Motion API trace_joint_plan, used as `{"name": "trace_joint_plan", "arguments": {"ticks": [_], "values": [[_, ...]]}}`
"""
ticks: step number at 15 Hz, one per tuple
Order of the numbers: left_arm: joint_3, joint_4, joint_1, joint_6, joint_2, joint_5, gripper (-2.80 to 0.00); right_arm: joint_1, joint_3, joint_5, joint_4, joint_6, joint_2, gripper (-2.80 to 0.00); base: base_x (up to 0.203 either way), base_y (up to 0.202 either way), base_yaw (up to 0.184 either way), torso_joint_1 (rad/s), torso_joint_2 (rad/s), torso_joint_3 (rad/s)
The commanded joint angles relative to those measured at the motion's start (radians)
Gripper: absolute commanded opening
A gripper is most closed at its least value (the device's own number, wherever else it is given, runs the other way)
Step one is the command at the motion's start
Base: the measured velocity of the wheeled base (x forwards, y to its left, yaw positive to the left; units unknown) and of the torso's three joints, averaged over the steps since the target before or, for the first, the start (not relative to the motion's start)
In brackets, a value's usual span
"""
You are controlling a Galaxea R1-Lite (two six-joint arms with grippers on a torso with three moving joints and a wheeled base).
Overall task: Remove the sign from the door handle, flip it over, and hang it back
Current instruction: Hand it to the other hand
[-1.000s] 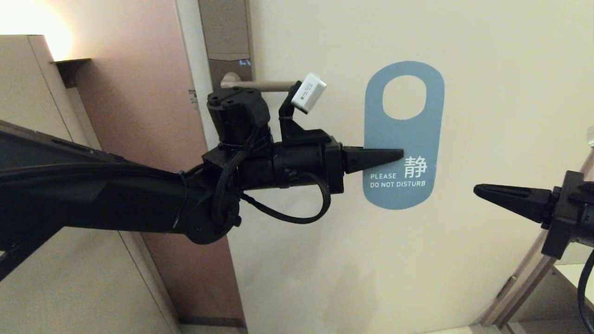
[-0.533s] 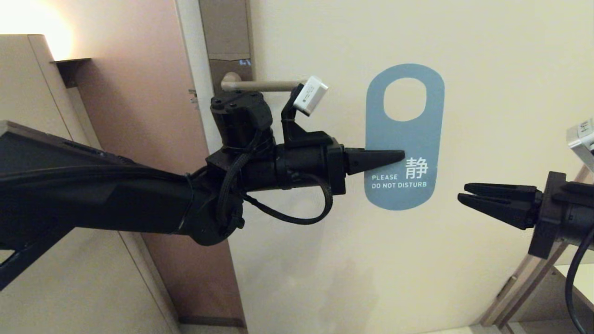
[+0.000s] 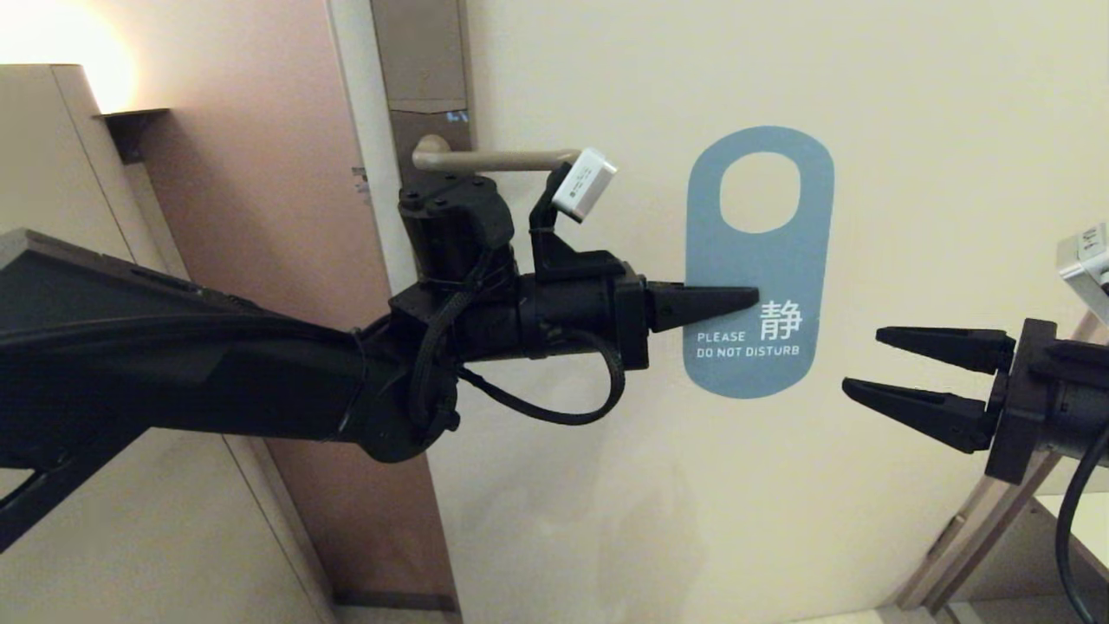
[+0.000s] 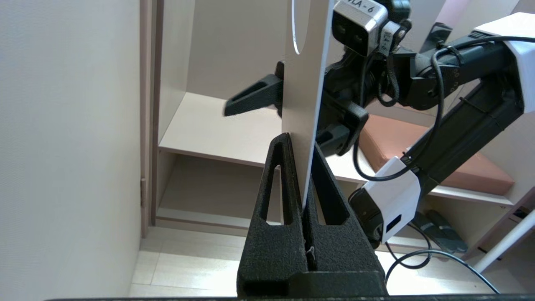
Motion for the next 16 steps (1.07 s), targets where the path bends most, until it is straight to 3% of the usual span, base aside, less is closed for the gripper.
{"name": "trace_joint_plan", "arguments": {"ticks": [1, 4, 13, 16], "values": [[0.0, -0.017, -0.007, -0.004, 0.004, -0.005, -2.8, 0.001, 0.0, 0.002, -0.002, -0.031, 0.003, 0.0, 0.0, 0.0, 0.0, 0.0, 0.0, 0.0], [-0.001, -0.055, -0.027, -0.011, 0.019, -0.004, -2.8, 0.001, 0.0, 0.006, -0.001, -0.111, 0.025, 0.0, 0.0, 0.0, 0.0, 0.0, 0.0, 0.0], [0.025, -0.059, -0.031, -0.008, 0.029, 0.0, -2.8, -0.006, -0.014, -0.012, -0.003, -0.109, 0.023, 0.0, 0.0, 0.0, 0.0, 0.0, 0.0, 0.0], [0.034, -0.059, -0.026, -0.007, 0.029, 0.0, -2.8, -0.006, -0.015, -0.081, -0.05, -0.11, 0.04, 0.0, 0.0, 0.0, 0.0, 0.0, 0.0, 0.0]]}}
